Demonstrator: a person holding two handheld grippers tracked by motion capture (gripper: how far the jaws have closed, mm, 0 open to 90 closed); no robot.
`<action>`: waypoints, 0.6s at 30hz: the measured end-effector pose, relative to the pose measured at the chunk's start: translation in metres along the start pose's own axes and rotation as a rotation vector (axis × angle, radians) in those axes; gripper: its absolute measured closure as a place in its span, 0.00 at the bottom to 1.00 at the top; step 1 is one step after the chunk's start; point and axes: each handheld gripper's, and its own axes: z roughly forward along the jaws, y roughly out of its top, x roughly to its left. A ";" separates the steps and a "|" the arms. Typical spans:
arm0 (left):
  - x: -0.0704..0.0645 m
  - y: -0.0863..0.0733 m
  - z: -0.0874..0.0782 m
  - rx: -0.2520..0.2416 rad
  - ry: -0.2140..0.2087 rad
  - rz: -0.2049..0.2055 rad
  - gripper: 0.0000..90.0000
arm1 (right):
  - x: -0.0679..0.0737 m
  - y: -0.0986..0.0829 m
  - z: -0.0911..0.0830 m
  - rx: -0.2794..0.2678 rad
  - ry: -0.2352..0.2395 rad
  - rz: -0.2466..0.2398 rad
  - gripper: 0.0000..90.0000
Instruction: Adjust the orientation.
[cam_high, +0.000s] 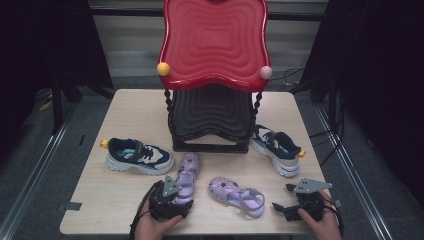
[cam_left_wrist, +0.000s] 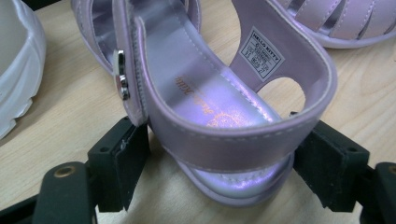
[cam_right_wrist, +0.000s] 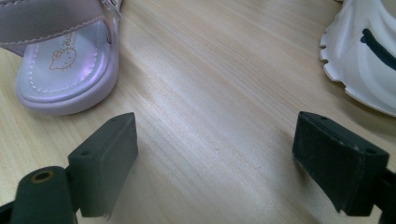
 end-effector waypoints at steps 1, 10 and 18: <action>0.001 0.000 -0.002 0.003 0.005 0.002 0.25 | 0.000 0.000 0.000 0.000 0.000 0.000 0.15; 0.020 -0.013 -0.016 -0.015 0.010 -0.040 0.39 | 0.000 0.000 0.000 0.001 0.000 0.000 0.15; 0.020 -0.013 -0.014 -0.003 0.055 -0.073 0.24 | 0.000 0.000 0.000 0.000 0.000 0.000 0.15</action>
